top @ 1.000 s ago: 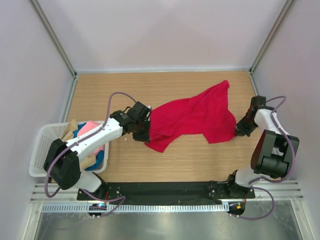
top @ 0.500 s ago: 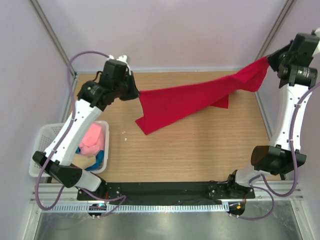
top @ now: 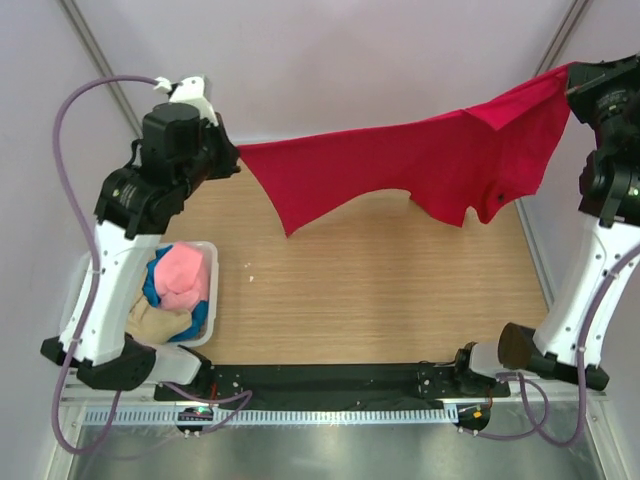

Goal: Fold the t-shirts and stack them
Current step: Flatten the tshirt out

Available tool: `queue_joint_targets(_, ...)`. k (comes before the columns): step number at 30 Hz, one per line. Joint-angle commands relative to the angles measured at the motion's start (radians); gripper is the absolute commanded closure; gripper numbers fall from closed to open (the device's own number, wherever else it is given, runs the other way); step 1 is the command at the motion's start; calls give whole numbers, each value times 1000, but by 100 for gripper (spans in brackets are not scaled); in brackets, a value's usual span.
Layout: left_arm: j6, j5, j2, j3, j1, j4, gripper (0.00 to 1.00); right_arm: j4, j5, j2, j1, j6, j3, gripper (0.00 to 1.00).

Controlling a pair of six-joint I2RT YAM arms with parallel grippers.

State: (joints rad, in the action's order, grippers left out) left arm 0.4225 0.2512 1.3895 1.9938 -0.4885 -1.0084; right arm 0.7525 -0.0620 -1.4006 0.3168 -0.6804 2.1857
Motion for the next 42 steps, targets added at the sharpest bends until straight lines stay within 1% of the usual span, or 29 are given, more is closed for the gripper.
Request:
queue_joint_targets(1,-51,102,-119,26,8,88,100,-165,10,118,5,27,-36,99)
queue_joint_targets(3,-73,137,-164,22,8,152,100,-196,14,133,5,28,-47,99)
queue_joint_targets(6,-115,195,-187,11,8,249,100,-246,8,123,5,18,-34,99)
queue_joint_targets(8,-132,223,-164,43,8,281,100,-259,-1,77,5,18,2,99)
queue_joint_targets(9,-148,236,-152,59,8,307,100,-257,-4,56,5,21,52,99)
queue_joint_targets(12,-165,243,-94,132,8,349,100,-265,-15,3,5,30,121,99)
queue_joint_targets(15,-185,246,-26,224,8,350,100,-263,-35,-32,4,38,155,99)
queue_joint_targets(19,-183,255,23,255,8,378,100,-295,-53,-49,4,30,140,99)
queue_joint_targets(22,-192,270,40,247,8,415,100,-355,-67,-64,5,15,96,99)
queue_joint_targets(28,-221,307,68,252,10,461,100,-406,-78,-112,5,-28,82,99)
queue_joint_targets(35,-222,303,91,257,21,473,100,-401,-81,-135,5,-22,128,99)
queue_joint_targets(42,-217,296,50,215,22,464,100,-372,-78,-101,5,1,120,99)
